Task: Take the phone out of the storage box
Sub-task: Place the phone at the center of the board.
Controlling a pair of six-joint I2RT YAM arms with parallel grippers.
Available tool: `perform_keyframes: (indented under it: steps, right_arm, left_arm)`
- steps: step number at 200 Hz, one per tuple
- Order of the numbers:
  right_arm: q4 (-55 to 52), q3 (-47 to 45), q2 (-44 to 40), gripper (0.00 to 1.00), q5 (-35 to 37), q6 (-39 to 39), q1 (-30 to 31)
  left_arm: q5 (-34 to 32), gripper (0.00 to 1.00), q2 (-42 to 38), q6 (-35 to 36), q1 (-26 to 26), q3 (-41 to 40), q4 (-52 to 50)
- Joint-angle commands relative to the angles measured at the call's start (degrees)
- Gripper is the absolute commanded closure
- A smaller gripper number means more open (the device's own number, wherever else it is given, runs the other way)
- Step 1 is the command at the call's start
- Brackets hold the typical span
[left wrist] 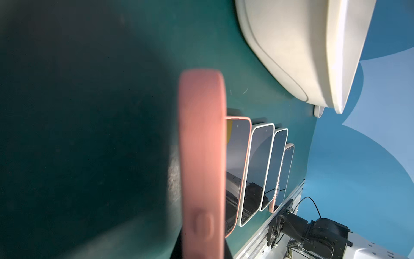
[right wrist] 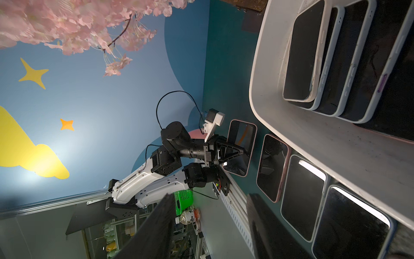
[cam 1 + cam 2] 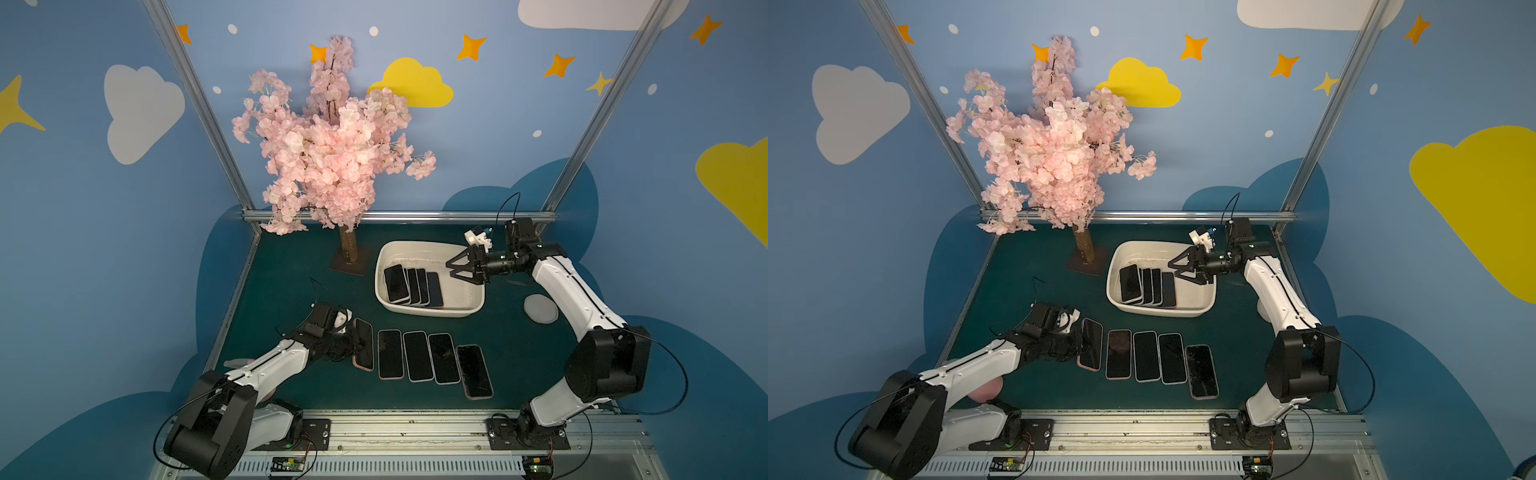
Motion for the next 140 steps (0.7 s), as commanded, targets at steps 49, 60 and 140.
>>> perform_keyframes:
  steps: [49, 60, 140]
  right_arm:
    - [-0.8, -1.9, -3.3, 0.44, -0.3, -0.6, -0.1]
    - [-0.8, -2.1, -3.3, 0.44, -0.2, -0.5, 0.0]
    - [-1.6, -1.9, -2.4, 0.44, 1.6, -1.1, 1.4]
  left_arm:
    - [3.3, 0.92, 0.9, 1.8, 0.1, -5.0, 6.0]
    - [3.8, 0.92, 1.7, 1.9, 0.1, -4.9, 6.8]
    - [5.8, 0.88, 7.0, 2.8, 0.1, -3.9, 7.9]
